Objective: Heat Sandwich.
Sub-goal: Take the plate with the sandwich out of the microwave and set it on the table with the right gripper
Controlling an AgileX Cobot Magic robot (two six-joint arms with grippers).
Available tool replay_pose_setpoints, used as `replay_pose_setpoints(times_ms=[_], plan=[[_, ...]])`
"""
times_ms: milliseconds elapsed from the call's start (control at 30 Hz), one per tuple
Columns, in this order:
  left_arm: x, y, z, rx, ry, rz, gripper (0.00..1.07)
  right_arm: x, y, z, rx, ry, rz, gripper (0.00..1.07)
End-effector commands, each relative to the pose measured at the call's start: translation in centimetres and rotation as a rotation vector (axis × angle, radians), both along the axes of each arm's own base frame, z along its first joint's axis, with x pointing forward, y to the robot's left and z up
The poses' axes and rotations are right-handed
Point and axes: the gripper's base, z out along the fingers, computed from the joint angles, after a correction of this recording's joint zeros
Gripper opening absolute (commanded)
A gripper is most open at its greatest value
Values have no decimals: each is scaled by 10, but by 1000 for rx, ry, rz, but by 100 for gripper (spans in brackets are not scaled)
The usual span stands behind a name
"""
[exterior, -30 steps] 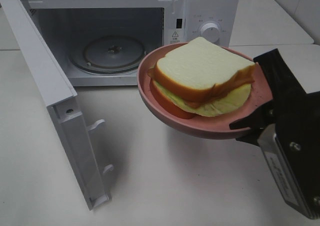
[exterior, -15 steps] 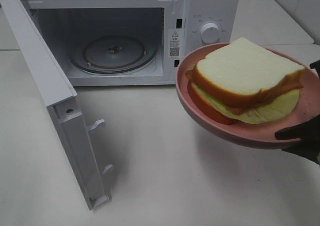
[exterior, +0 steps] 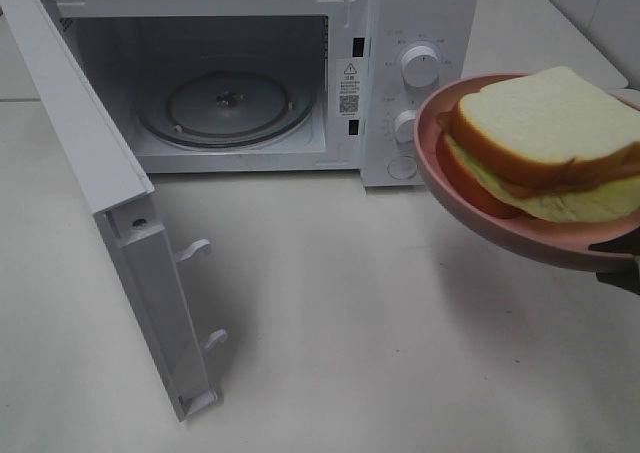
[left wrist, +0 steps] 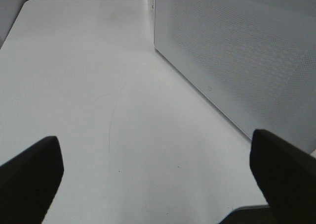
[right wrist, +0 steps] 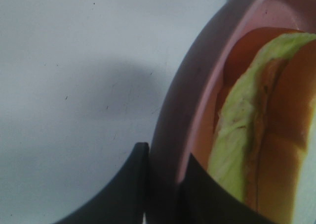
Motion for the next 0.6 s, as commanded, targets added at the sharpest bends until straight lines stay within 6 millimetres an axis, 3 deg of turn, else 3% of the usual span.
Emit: replay_pose_setpoints(times_ms=[33,600], plan=[[-1,-1,0,-12,-8,3,97,2,-2,5,26,-43,-49,0],[-1,-1,0,-12,-8,3,97,3,-23,3,-11,-21,-360,0]])
